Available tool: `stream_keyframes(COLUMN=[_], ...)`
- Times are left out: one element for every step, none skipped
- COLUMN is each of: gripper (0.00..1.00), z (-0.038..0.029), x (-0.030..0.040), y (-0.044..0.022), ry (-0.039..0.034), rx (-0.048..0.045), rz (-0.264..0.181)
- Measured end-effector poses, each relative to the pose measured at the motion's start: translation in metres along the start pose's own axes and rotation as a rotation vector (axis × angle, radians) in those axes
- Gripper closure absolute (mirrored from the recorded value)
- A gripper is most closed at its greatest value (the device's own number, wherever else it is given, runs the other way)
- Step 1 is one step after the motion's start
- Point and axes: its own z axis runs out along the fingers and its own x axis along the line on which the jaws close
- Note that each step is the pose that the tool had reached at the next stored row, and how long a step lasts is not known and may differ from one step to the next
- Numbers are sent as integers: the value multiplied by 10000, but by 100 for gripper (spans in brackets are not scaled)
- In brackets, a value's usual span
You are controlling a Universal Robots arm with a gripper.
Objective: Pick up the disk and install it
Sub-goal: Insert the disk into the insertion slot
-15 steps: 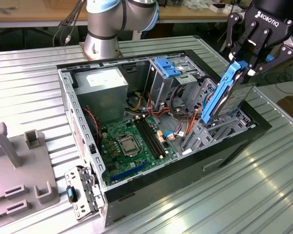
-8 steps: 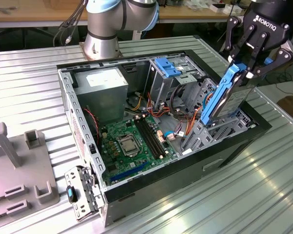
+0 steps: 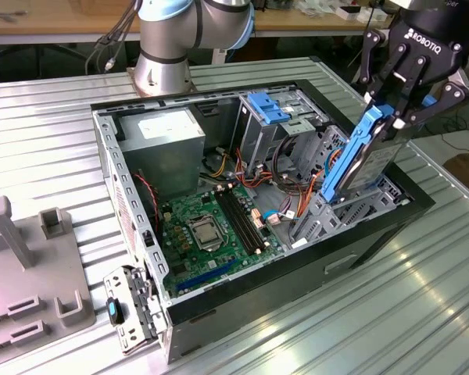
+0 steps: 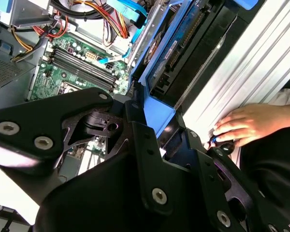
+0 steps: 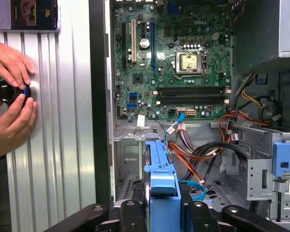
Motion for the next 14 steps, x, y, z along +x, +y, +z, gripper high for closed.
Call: stream_keyframes(gripper=[63, 63, 63, 63, 63, 63, 63, 63, 63, 63, 63, 63, 63, 63], z=[5, 11, 22, 29, 35, 44, 54, 64, 76, 84, 91, 100, 105, 118], x=[0, 0, 1, 2, 2, 4, 6, 8, 11, 13, 14, 16, 17, 19], y=[0, 0, 0, 0, 0, 1, 1, 1, 1, 2, 1, 1, 1, 2], ry=[0, 0, 1, 0, 1, 0, 0, 0, 1, 0, 1, 0, 1, 0], rx=[0, 0, 0, 0, 0, 0, 0, 0, 0, 0, 0, 0, 0, 0], rz=[0, 0, 0, 0, 0, 0, 0, 0, 0, 0, 0, 0, -1, 0])
